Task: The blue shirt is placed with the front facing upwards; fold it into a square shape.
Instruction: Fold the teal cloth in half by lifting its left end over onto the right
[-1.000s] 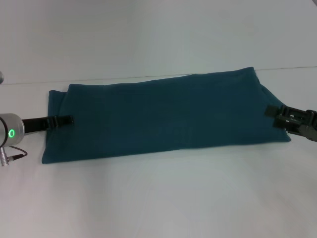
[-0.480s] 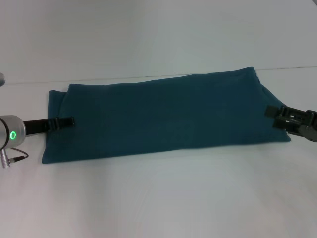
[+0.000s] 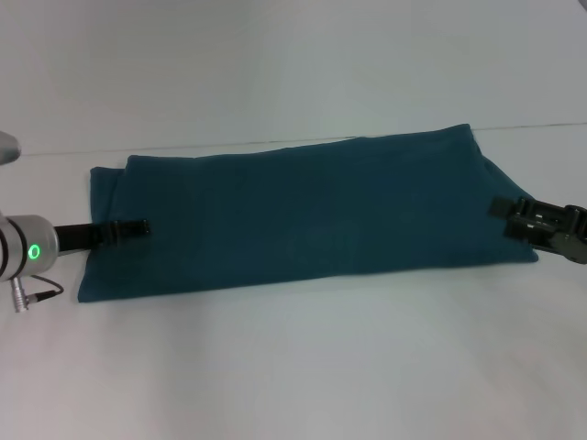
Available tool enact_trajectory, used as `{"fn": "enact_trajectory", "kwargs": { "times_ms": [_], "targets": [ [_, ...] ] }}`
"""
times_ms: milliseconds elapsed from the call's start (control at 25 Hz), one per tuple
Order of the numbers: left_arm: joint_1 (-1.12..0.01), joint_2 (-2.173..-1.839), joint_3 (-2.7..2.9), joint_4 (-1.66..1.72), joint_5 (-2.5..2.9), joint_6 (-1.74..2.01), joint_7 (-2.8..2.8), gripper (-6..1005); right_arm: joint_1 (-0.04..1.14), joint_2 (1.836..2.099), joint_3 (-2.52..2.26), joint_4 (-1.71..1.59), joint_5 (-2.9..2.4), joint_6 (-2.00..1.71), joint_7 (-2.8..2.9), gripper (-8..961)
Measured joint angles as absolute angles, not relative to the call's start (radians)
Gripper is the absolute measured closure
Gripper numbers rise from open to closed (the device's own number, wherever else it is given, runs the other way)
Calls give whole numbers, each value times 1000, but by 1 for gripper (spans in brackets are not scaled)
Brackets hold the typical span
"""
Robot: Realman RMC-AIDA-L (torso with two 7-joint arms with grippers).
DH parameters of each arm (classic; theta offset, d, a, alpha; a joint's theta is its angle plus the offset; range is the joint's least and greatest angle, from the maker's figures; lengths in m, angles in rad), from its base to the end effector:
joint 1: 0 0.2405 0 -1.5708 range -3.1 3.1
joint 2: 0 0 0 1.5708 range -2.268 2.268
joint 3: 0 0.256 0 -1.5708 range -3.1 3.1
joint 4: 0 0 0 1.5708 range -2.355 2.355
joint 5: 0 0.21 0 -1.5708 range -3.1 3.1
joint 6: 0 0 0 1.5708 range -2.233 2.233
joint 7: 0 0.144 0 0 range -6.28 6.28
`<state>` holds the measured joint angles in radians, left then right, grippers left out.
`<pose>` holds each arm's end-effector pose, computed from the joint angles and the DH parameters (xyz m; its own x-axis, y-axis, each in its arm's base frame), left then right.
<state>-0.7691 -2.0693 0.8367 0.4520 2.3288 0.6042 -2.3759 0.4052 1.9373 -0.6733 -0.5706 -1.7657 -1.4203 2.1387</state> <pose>-0.2941 0.4361 -0.0190 0.3373 0.7478 0.5719 0.9003 -0.0787 -0.4281 0.3291 0.3291 0.0666 0.0381 -0.7313 -0.6810 -0.9525 -0.2326 0.1964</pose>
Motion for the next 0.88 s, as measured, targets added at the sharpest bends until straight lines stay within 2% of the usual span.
{"fn": "enact_trajectory", "kwargs": {
  "times_ms": [560, 880],
  "targets": [
    [-756, -2093, 823, 523, 2223, 731, -2372, 125, 403, 1937, -673, -571, -1763, -1423, 2138, 90],
    [-762, -2085, 834, 522, 2215, 746, -2378, 284, 399, 1937, -673, -571, -1759, -1423, 2138, 89]
  ]
}}
